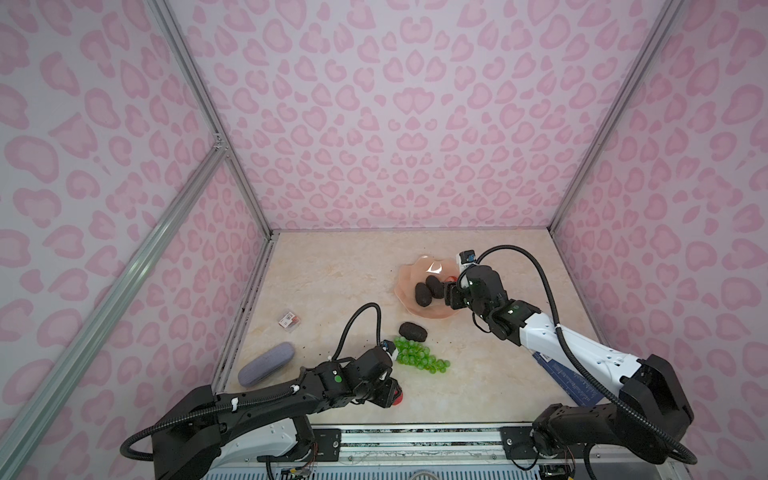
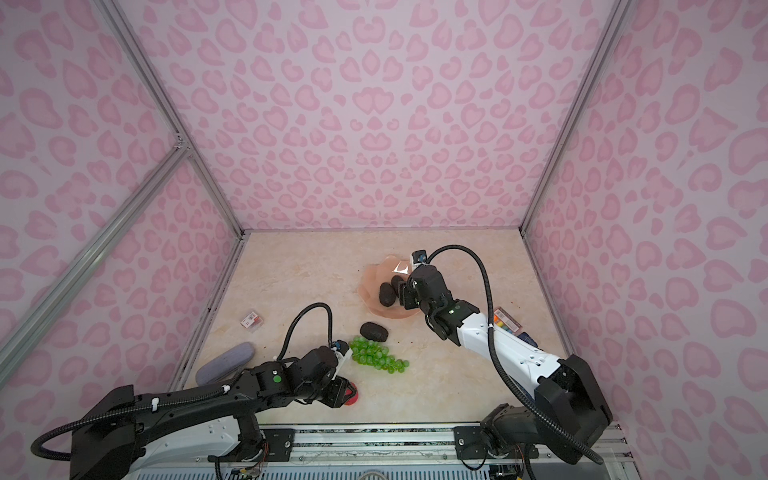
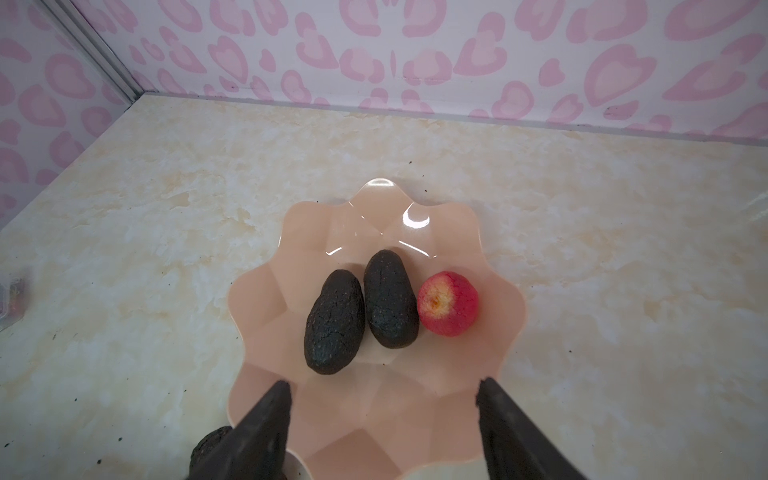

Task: Place and organize the fake fruits in the fruit bowl
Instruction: 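Grasp the second red apple near the robot with the left gripper, then place the red apple into the bowl with the left gripper while the right draws back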

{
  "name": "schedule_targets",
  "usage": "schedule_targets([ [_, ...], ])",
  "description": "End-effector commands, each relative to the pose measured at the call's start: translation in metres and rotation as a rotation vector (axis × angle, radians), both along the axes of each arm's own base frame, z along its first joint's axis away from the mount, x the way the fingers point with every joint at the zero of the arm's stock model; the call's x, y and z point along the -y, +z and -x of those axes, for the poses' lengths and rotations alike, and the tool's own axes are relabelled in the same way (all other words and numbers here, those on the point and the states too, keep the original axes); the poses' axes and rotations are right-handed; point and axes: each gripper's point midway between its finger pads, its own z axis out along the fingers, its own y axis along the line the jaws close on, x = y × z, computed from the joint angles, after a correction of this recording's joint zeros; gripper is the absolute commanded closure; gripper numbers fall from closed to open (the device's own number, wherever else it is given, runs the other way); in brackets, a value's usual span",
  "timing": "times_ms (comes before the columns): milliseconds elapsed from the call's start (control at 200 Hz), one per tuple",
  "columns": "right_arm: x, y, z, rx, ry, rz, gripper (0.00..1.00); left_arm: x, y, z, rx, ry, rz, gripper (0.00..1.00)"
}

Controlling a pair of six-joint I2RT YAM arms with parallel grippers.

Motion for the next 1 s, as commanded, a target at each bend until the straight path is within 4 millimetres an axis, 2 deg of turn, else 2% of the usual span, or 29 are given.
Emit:
schedule_targets([
  [0,0.005,0.004,-0.001,0.018,-0.027,-0.019,0.29,-0.002,0.028,-0.02,0.123,0.016,-0.016,0.57],
  [110,0.012,0.007,0.002,0.027,-0.045,-0.029,0.29,0.007,0.078,-0.049,0.299,0.011,-0.005,0.56],
  [200,0.017,0.008,0.005,0.031,-0.059,-0.044,0.29,0.019,0.116,-0.08,0.421,0.0,-0.006,0.55],
  [275,0.022,0.01,0.009,0.032,-0.071,-0.047,0.29,0.028,0.137,-0.11,0.487,0.002,-0.005,0.55],
  [355,0.029,0.012,0.015,0.032,-0.088,-0.047,0.29,0.037,0.148,-0.142,0.528,0.012,-0.004,0.55],
  [440,0.036,0.014,0.024,0.035,-0.101,-0.056,0.29,0.044,0.151,-0.174,0.539,0.018,-0.004,0.55],
  [530,0.048,0.013,0.034,0.042,-0.14,-0.071,0.29,0.048,0.143,-0.207,0.553,0.035,-0.053,0.55],
  [740,0.072,0.017,0.055,0.081,-0.196,-0.097,0.24,0.063,0.093,-0.266,0.491,0.043,-0.151,0.55],
  [795,0.076,0.019,0.059,0.087,-0.201,-0.097,0.23,0.065,0.079,-0.274,0.468,0.04,-0.172,0.55],
  [815,0.078,0.019,0.061,0.088,-0.205,-0.095,0.22,0.069,0.085,-0.282,0.481,0.045,-0.16,0.55],
  [995,0.087,0.025,0.067,0.104,-0.225,-0.092,0.14,0.081,0.067,-0.299,0.448,0.035,-0.183,0.55],
])
